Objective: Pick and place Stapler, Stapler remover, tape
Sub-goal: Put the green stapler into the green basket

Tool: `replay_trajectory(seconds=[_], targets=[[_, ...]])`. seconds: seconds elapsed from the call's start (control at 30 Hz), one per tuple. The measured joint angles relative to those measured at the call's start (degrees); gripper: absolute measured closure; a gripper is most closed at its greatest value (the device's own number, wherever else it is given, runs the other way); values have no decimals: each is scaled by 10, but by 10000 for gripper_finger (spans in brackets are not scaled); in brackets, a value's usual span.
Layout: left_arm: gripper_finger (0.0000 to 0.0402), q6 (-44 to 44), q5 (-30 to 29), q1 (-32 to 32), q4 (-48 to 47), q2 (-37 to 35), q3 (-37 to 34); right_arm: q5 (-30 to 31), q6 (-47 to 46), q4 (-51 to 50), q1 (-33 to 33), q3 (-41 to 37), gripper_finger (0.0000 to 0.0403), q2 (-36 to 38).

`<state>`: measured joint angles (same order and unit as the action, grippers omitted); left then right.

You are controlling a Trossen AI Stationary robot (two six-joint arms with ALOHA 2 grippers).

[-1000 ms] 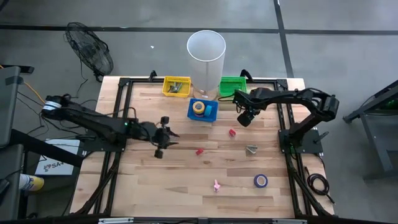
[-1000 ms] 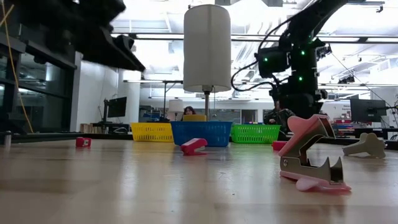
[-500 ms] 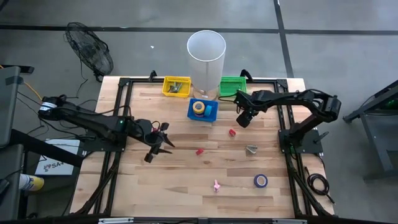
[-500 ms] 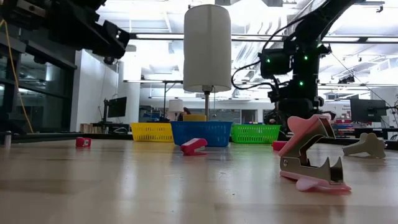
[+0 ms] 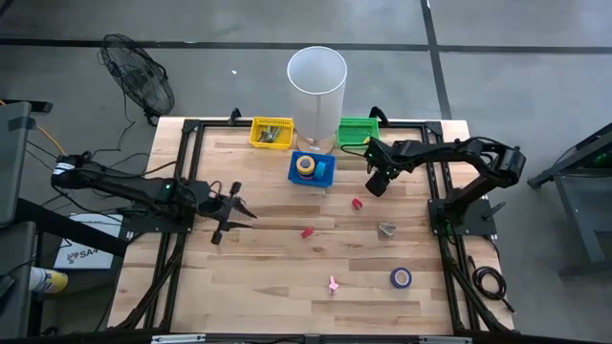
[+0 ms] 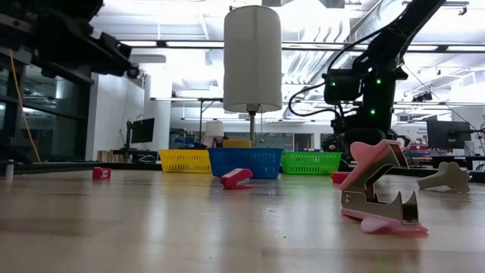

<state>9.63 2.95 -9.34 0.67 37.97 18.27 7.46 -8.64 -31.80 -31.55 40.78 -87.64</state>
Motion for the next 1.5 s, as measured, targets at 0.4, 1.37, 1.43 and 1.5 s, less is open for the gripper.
replay_trajectory(seconds=[0.4, 1.37, 1.43, 1.5], targets=[[270, -84, -158, 0, -56, -121, -73, 2, 53, 4, 0, -1, 257, 0], [270, -87, -161, 0, -51, -120, -74, -45, 67, 20, -36, 0, 262, -1], [270, -87, -161, 0, -51, -120, -74, -44, 67, 18, -37, 1, 265, -1], [270, -87, -161, 0, -51, -120, -74, -45, 67, 18, -37, 1, 270, -1]])
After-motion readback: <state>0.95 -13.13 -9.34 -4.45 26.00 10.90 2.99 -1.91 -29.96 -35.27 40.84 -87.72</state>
